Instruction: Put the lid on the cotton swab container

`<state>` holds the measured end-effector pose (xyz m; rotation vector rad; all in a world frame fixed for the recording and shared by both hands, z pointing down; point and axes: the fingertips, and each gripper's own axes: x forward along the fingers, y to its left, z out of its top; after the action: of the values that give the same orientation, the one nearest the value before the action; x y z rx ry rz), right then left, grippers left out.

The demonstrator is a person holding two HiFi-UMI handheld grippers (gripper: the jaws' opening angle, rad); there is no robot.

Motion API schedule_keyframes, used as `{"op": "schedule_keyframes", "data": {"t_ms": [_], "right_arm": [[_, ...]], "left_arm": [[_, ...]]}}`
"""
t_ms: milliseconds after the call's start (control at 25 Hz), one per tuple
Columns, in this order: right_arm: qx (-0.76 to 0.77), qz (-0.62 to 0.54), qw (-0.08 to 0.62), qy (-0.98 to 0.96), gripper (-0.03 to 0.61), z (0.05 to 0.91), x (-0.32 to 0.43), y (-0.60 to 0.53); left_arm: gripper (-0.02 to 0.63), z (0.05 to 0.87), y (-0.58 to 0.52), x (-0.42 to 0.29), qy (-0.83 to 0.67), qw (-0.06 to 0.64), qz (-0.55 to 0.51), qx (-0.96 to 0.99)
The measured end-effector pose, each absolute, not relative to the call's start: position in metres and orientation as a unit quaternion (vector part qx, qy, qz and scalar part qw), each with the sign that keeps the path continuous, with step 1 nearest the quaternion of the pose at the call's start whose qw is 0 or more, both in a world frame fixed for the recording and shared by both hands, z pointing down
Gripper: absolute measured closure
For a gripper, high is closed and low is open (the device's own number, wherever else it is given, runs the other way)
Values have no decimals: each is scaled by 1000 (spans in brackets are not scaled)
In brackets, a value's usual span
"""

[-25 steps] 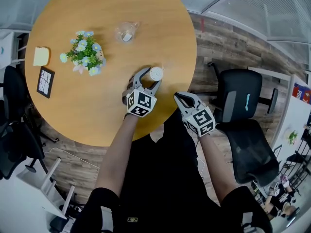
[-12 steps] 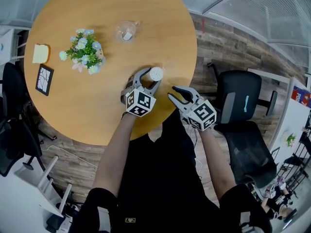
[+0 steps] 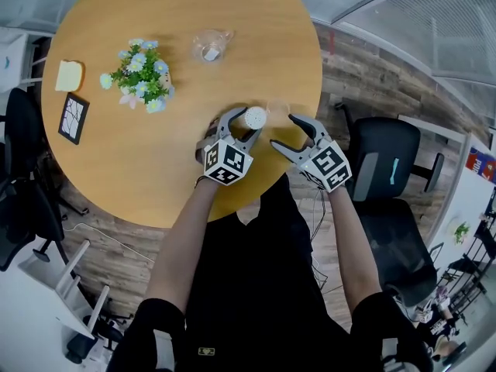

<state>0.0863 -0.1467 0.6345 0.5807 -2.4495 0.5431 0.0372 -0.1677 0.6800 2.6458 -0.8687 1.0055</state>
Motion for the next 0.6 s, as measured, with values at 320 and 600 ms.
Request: {"op": "schedule_keyframes", "data": {"t_ms": [320, 600], "right_arm": [[170, 114, 303, -931, 270, 618, 77, -142], [155, 82, 332, -927, 270, 622, 71, -136]], "left_arm": [[373, 681, -168, 37, -292, 91, 339, 890], [373, 680, -168, 37, -292, 89, 340, 889]]}}
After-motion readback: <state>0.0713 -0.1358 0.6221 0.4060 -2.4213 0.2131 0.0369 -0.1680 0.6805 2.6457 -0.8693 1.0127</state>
